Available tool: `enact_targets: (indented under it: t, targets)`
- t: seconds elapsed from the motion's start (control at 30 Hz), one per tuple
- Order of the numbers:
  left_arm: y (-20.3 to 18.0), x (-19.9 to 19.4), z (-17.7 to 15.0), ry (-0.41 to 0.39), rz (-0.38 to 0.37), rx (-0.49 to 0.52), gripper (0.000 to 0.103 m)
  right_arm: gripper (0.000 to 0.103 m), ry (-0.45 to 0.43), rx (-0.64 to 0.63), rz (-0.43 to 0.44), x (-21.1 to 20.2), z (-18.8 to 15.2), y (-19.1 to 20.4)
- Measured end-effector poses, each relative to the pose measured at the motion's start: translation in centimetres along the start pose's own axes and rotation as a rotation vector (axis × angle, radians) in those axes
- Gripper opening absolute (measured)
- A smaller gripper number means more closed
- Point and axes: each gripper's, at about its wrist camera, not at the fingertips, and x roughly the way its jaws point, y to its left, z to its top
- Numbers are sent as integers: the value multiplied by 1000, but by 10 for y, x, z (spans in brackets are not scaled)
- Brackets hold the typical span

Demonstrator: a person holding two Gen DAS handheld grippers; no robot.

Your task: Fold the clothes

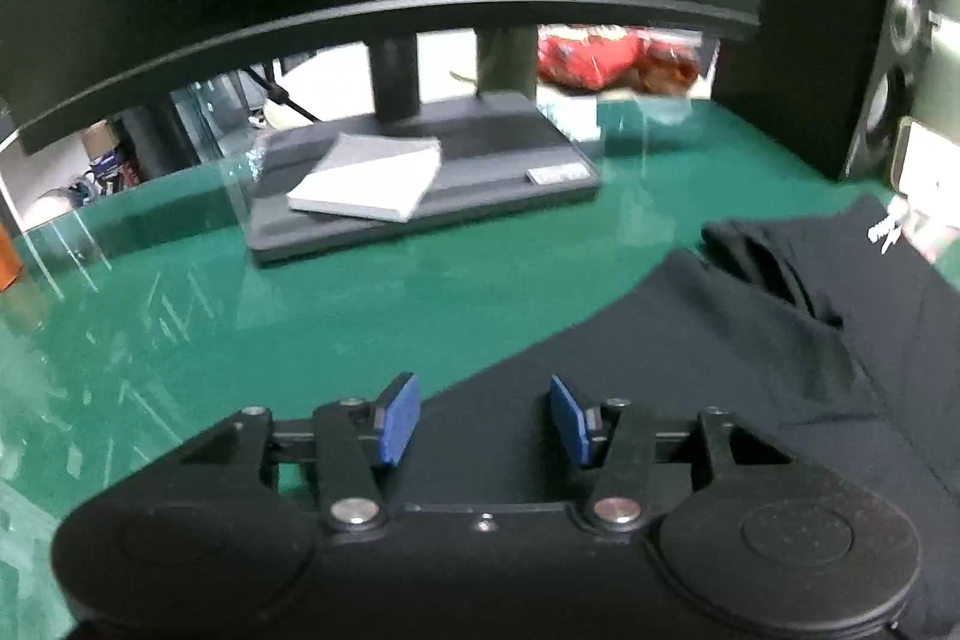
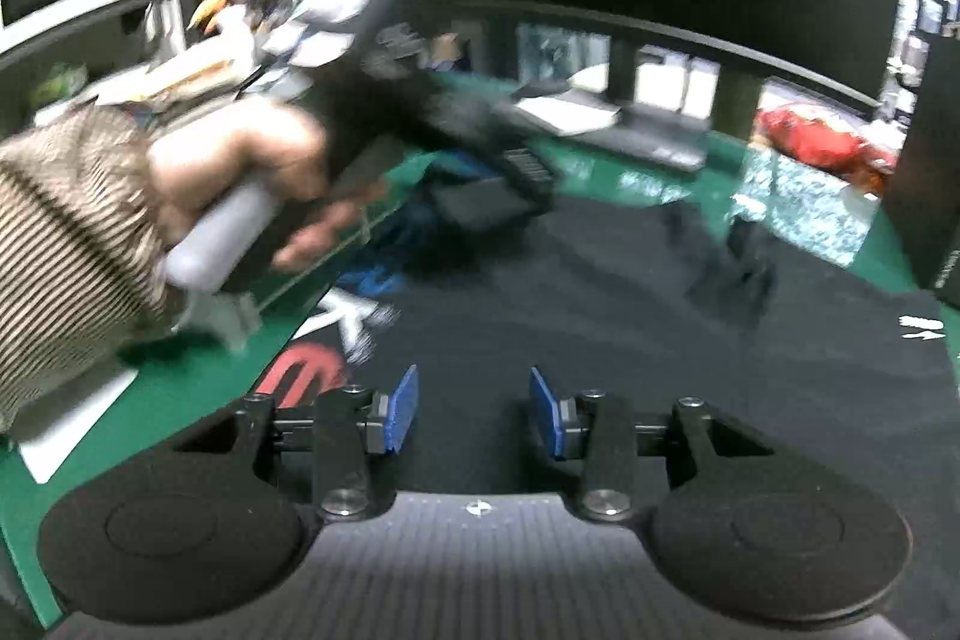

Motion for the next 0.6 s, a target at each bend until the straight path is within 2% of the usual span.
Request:
enact_targets:
  t: [0.1,0.17,0.47,0.53,0.6]
  targets:
    - [0,1,0,2,14,-4,60,42,12,-11,-4,1,-4,9]
    - [0,0,-1,3,28,-12,69,42,16,-6,2,-1,-4,11]
    - [-3,3,-3,-29,95,10,83,43,28,-5,38,-12,-10,20]
    - [-4,4,-3,-40,113,20,87,45,27,-11,45,-12,-10,22]
    - [-3,5,-3,-42,126,6,91,52,31,-17,63,-11,-9,24]
